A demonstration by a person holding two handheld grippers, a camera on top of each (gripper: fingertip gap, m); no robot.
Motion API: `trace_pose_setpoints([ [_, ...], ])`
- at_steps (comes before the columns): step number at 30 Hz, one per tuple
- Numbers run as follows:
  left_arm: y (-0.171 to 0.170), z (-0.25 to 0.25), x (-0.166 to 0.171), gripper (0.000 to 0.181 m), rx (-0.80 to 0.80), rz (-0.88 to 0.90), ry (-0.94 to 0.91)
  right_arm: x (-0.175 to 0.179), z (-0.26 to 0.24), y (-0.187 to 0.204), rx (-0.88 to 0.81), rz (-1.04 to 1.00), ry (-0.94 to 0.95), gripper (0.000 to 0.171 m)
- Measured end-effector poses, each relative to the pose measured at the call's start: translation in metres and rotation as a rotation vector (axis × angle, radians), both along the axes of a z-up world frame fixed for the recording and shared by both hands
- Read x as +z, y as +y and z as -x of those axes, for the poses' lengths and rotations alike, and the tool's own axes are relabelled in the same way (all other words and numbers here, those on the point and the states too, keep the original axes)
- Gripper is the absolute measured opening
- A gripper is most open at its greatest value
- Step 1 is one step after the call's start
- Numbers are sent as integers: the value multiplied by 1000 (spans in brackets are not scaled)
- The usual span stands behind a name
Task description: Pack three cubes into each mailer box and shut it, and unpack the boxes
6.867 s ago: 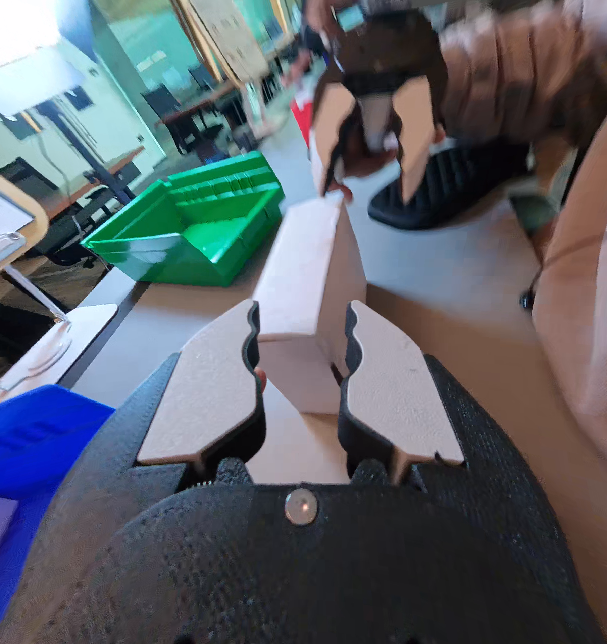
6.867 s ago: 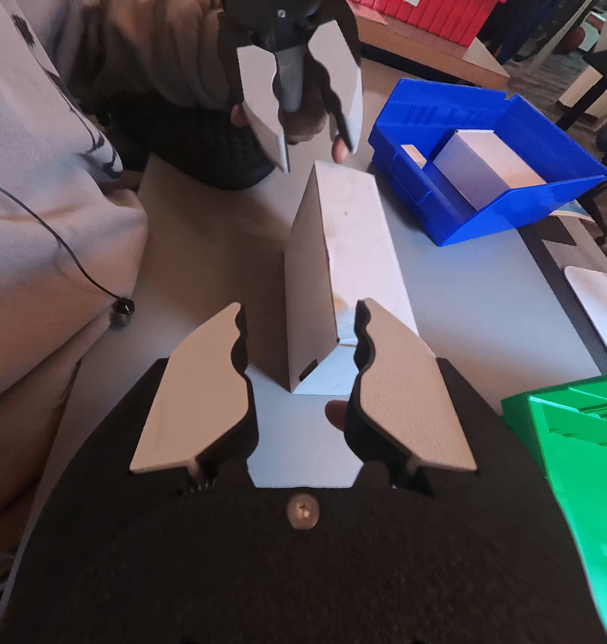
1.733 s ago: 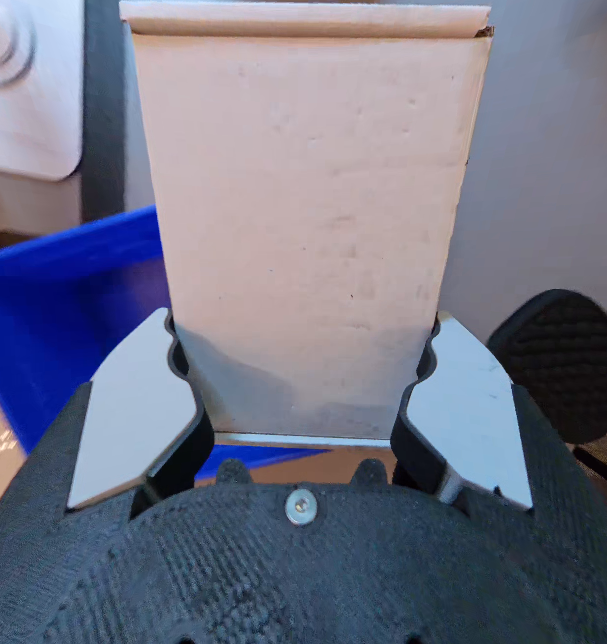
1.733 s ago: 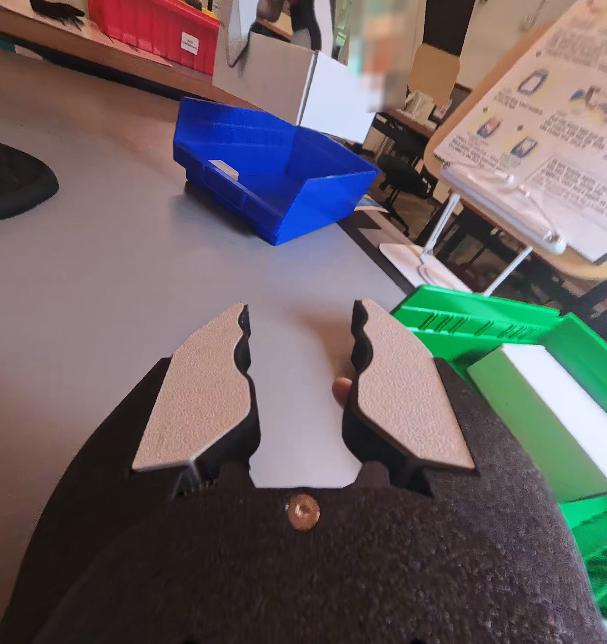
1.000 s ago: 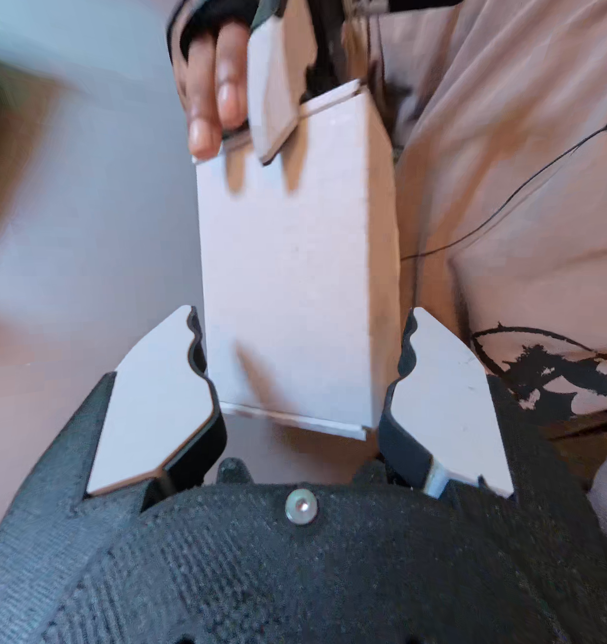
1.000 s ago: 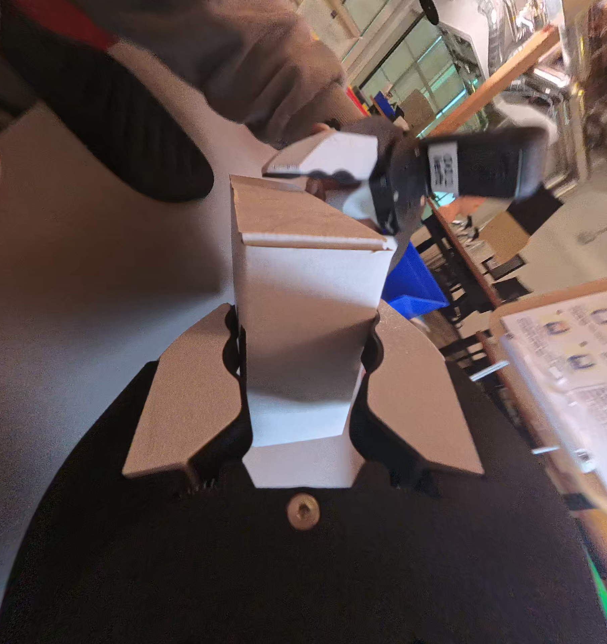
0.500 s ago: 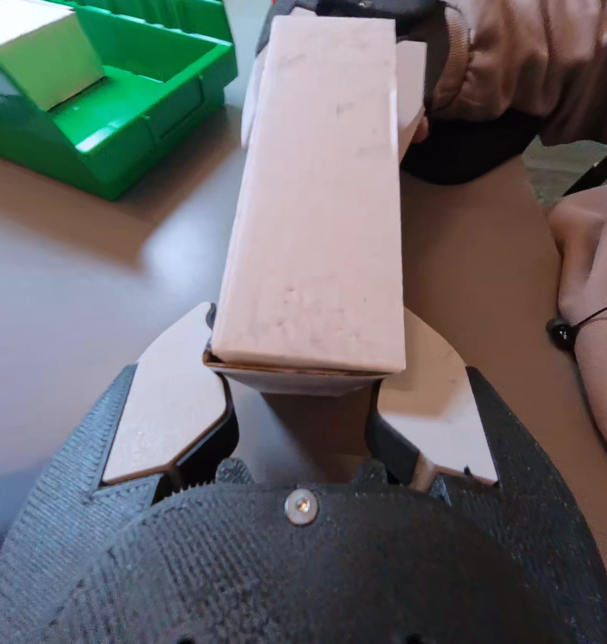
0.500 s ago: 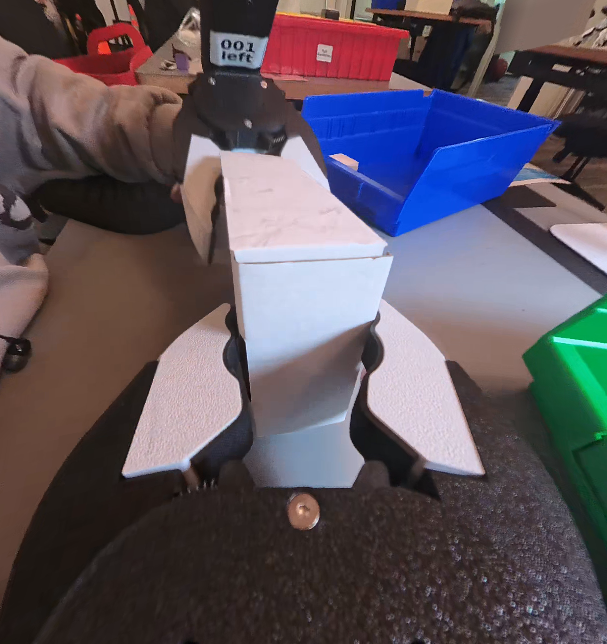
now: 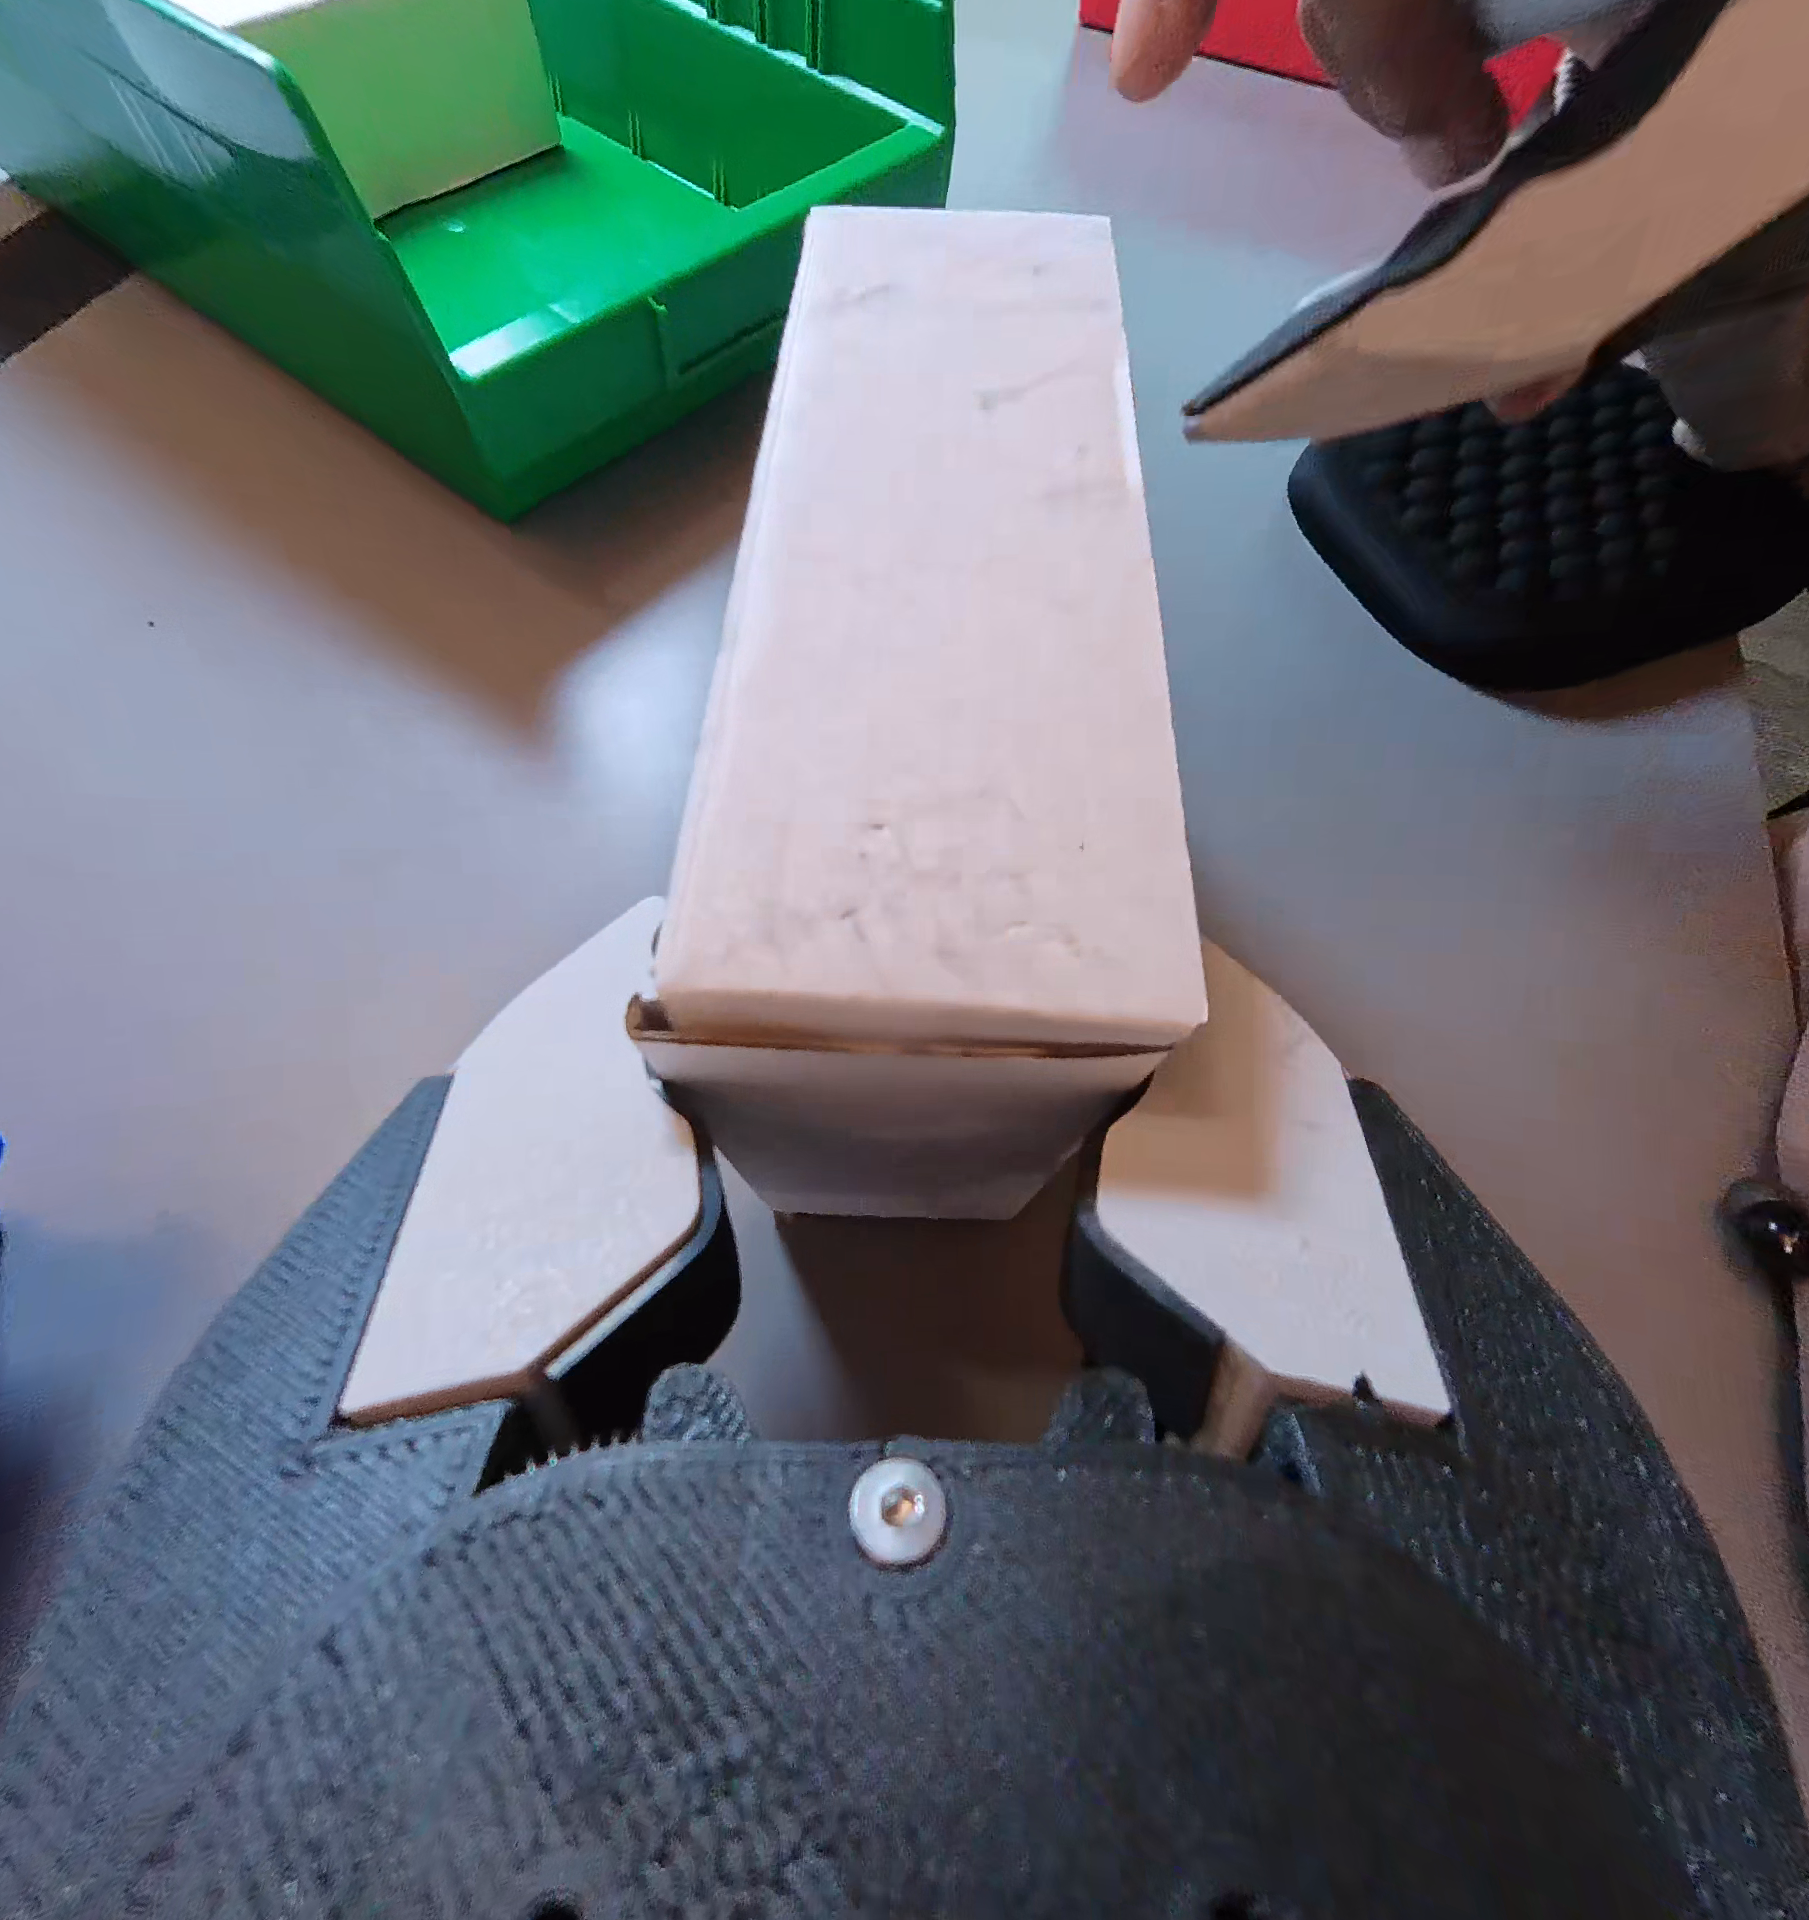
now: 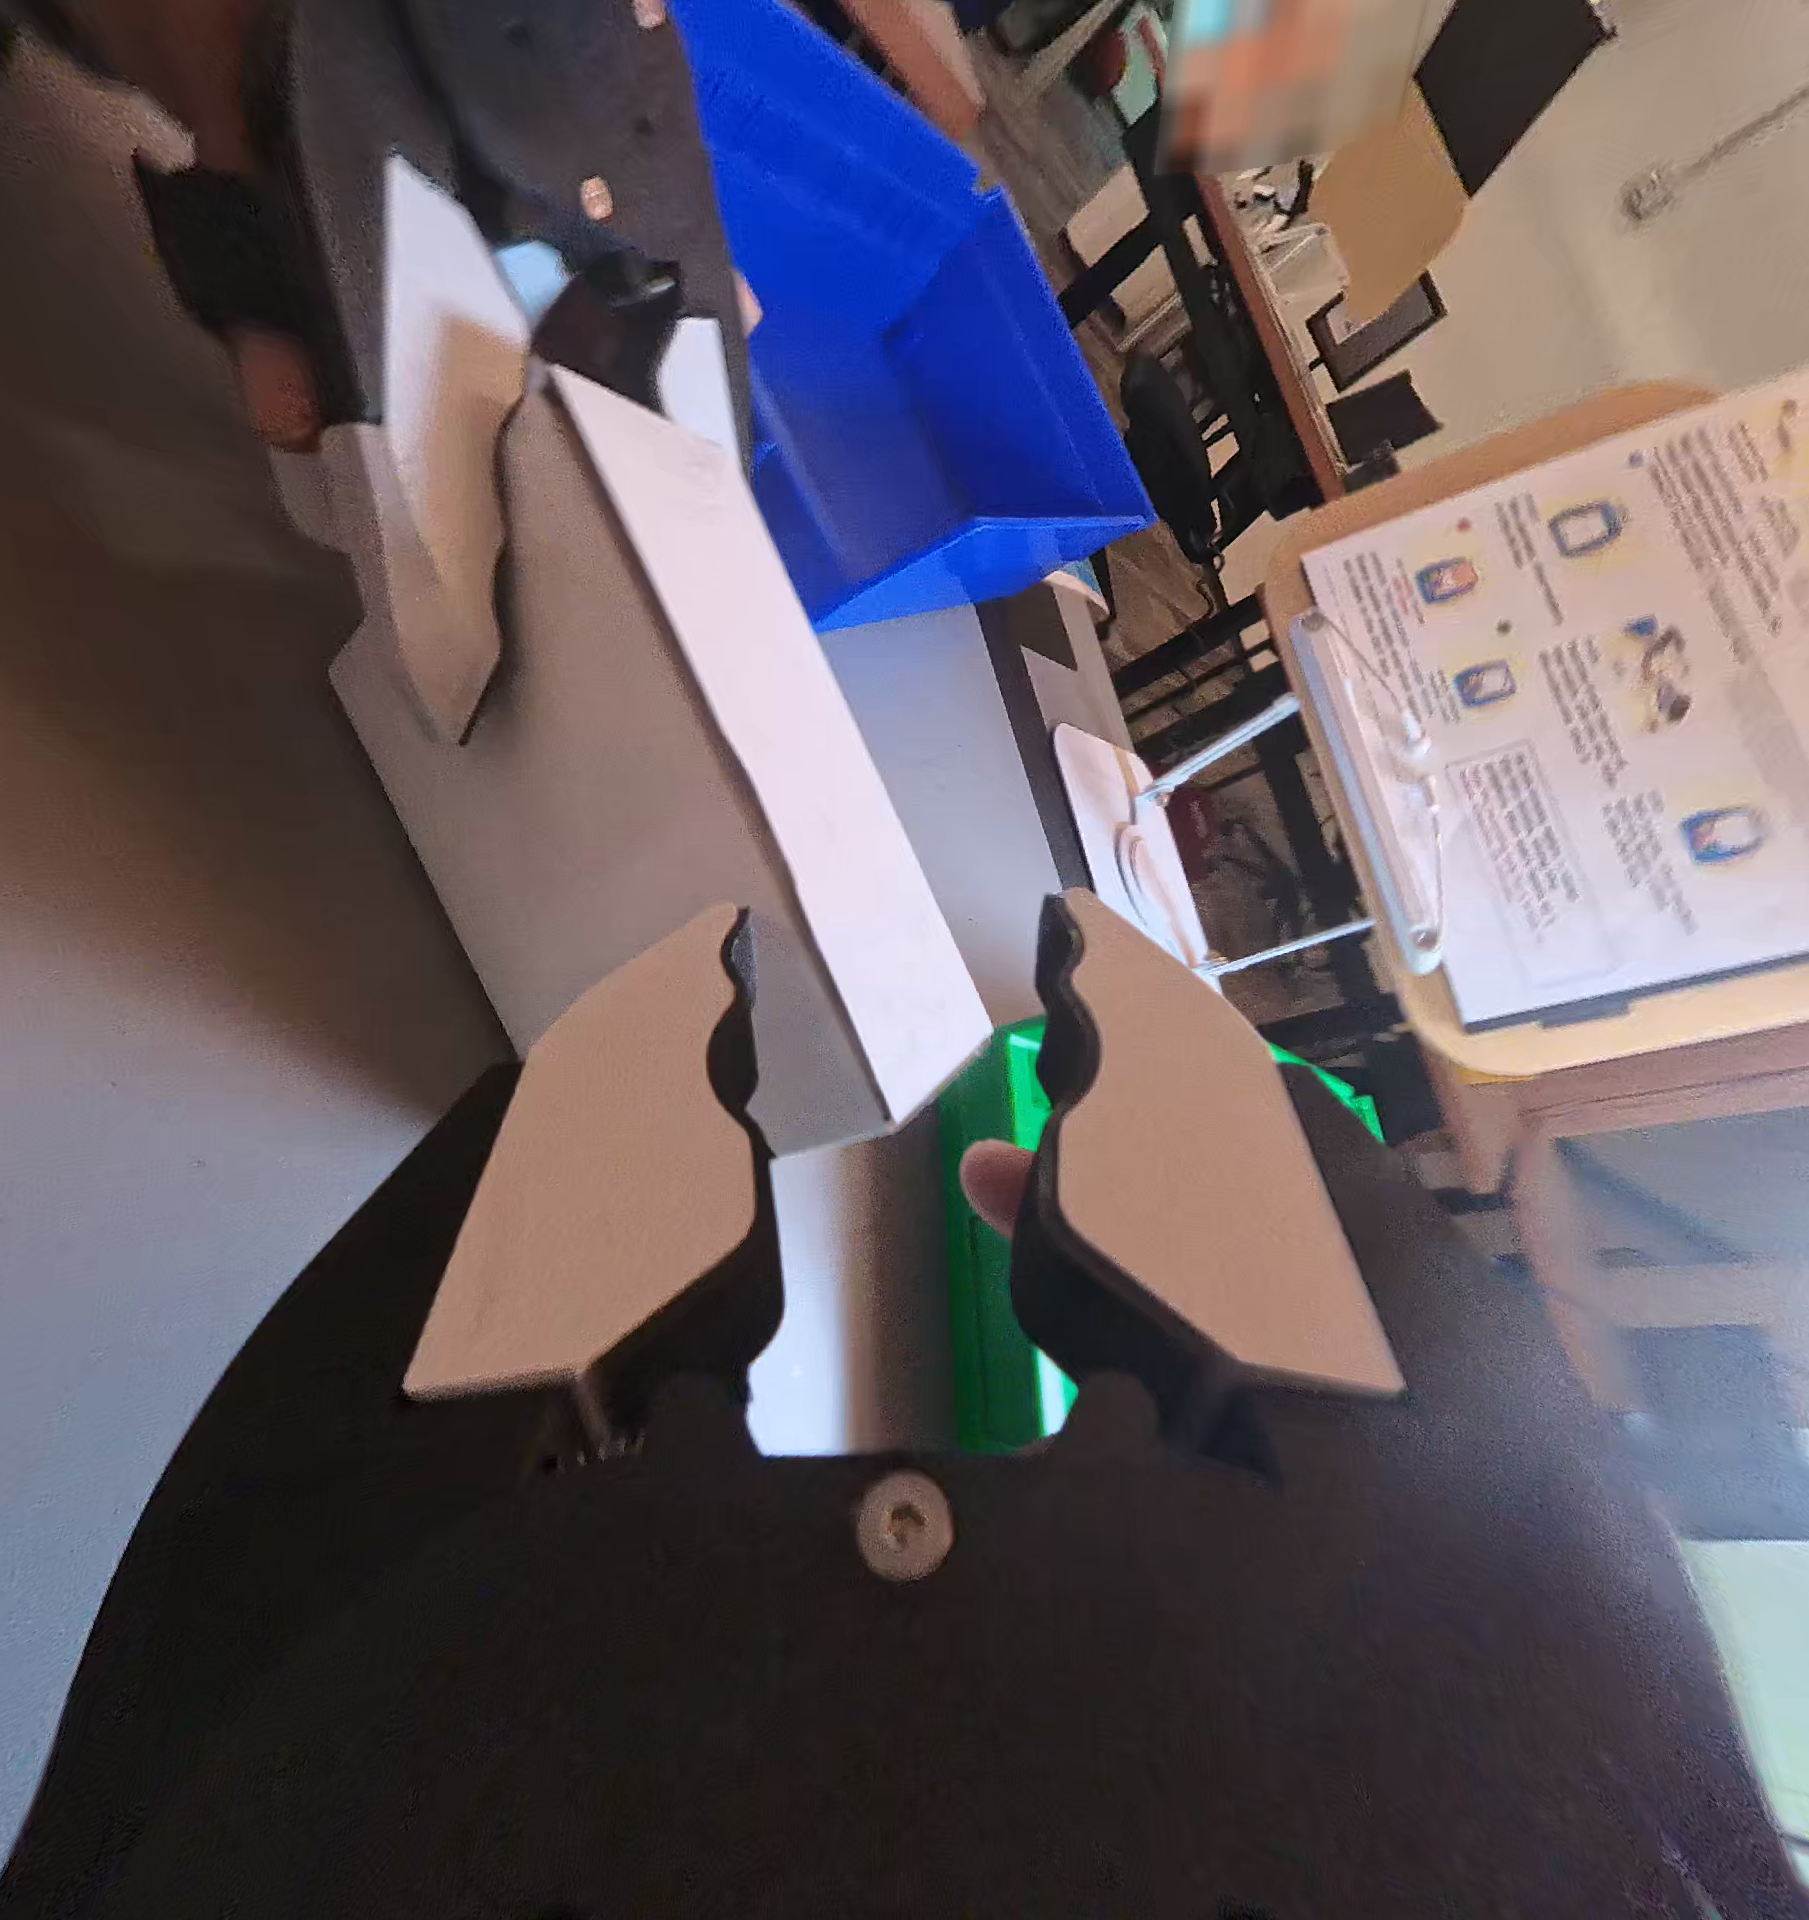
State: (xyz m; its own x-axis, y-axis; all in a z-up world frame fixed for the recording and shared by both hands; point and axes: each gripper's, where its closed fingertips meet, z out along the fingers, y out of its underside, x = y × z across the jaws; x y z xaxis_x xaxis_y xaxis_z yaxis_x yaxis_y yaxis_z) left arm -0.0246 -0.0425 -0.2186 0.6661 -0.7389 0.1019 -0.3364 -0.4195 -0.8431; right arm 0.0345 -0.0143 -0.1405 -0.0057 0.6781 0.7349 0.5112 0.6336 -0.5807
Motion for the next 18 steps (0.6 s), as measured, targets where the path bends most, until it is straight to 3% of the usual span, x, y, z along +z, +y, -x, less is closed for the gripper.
trace_pose_setpoints([
  [1,0,-1,1,77,10,12,0,-2,5,-3,-1,-58,-37,50],
  [5,-5,-3,3,77,41,57,-5,-2,23,-13,39,-212,-108,43],
  [10,-9,0,5,77,44,75,-4,8,31,-18,78,-222,-127,35],
  [18,-13,-1,7,77,53,110,-21,0,32,-22,81,-265,-211,37],
])
